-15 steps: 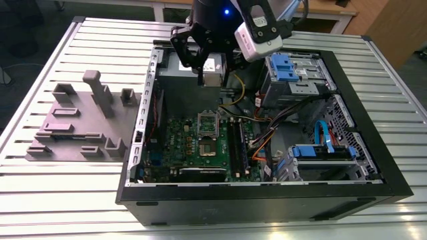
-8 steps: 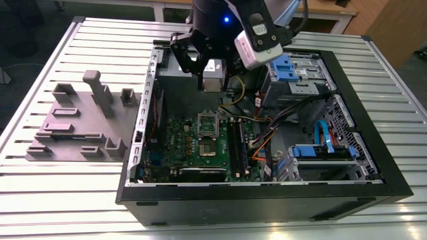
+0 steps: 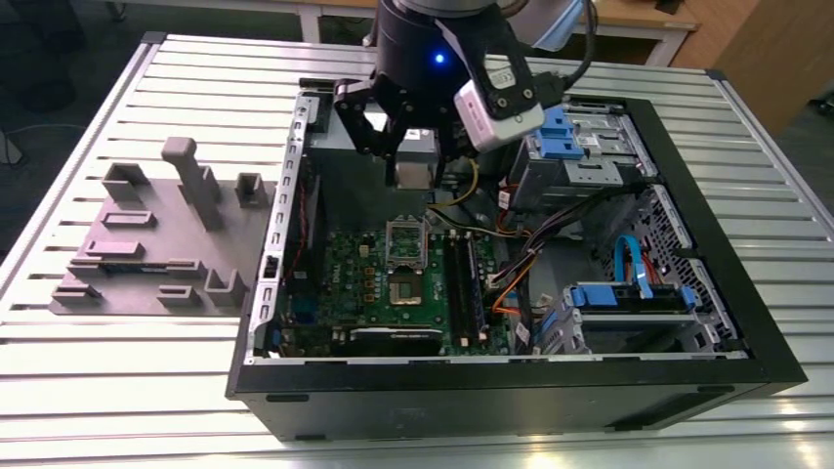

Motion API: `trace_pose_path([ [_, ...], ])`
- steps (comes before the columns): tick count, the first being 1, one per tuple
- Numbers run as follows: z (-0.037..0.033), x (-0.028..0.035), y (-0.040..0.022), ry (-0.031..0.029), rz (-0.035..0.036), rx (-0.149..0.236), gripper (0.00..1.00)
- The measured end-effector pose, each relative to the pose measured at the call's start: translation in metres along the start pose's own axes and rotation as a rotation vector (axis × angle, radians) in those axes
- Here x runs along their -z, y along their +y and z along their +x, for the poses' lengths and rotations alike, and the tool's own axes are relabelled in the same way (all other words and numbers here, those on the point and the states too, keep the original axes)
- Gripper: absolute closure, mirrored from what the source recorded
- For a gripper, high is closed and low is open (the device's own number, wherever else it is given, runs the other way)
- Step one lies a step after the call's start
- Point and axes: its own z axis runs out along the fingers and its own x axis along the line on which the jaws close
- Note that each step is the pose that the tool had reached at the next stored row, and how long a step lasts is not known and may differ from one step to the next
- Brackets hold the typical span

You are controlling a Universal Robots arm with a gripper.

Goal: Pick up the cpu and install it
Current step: 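Place the cpu into insertion slot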

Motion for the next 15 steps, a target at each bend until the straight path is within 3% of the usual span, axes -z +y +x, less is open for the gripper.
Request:
trace_pose_path([
  [15, -0.0001, -0.0026, -0.0002, 0.0, 0.0005, 0.0, 0.53],
])
